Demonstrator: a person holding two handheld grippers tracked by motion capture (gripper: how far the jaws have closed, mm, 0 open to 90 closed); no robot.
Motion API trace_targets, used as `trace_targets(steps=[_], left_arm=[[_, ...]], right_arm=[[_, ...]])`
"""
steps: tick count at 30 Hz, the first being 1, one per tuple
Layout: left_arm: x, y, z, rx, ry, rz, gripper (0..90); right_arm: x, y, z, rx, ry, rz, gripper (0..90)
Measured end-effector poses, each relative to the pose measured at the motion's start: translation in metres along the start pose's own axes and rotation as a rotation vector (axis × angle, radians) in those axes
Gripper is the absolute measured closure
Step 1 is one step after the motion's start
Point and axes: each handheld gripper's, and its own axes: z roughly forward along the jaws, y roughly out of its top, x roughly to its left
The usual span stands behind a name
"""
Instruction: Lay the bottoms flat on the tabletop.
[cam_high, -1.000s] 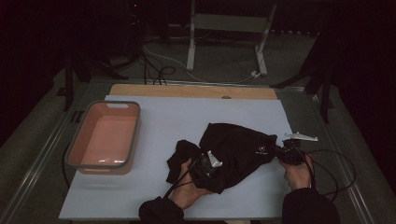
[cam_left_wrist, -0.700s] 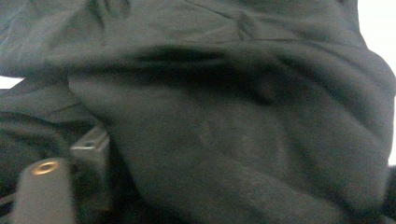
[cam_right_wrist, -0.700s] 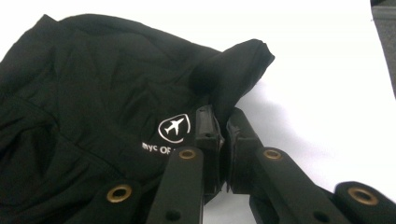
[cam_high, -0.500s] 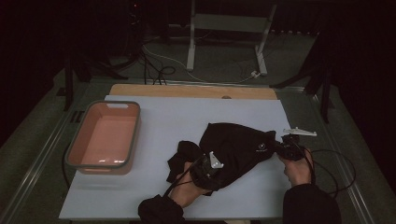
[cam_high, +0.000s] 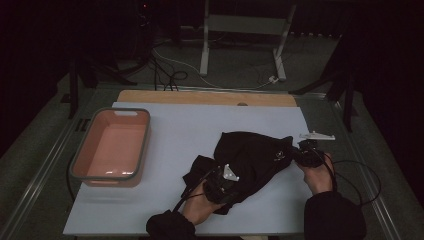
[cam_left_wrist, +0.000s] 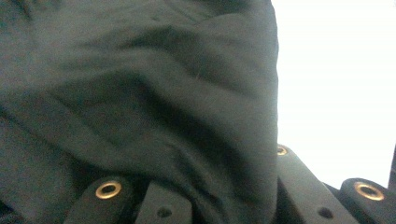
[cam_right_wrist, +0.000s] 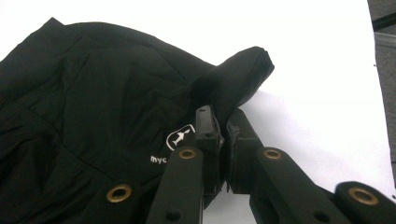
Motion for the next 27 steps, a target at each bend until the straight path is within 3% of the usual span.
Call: trace_targets(steps=[3,10,13,14,15,16,18,21,27], left_arm=[[-0.009,0.001,0.002,-0.010,-0.046,0.001,82.0],[-0.032,0.007,0.004,-0.018,-0.104,0.048,82.0],[-0.040,0.010,0.004,-0.044,-0.165,0.066,79.7],[-0.040,0.010,0.004,-0.044,-0.165,0.066,75.2],[-0.040,0.013,0.001,-0.076,-0.157,0.065,75.2],[-0.039,0.013,-0.002,-0.097,-0.150,0.056,60.1],[-0.035,0.013,-0.010,-0.149,-0.132,0.031,48.6],[-0.026,0.013,-0.027,-0.224,-0.118,0.025,37.8],[-0.012,0.015,-0.045,-0.291,-0.075,-0.008,32.9]], right_arm=[[0.000,-0.001,0.001,0.002,0.005,-0.001,85.5],[0.000,-0.003,0.002,0.009,0.005,-0.006,85.5],[0.000,-0.003,0.003,0.008,0.006,-0.002,85.5],[0.000,-0.003,0.003,0.008,0.006,-0.002,85.5],[0.000,-0.004,0.003,0.007,0.007,0.001,85.5],[0.000,-0.005,0.003,0.007,0.009,0.003,85.5],[-0.001,-0.008,0.003,0.010,0.010,0.005,85.5],[-0.004,-0.012,0.003,0.012,0.007,0.024,85.4],[-0.006,-0.017,0.002,0.006,0.011,0.038,85.4]])
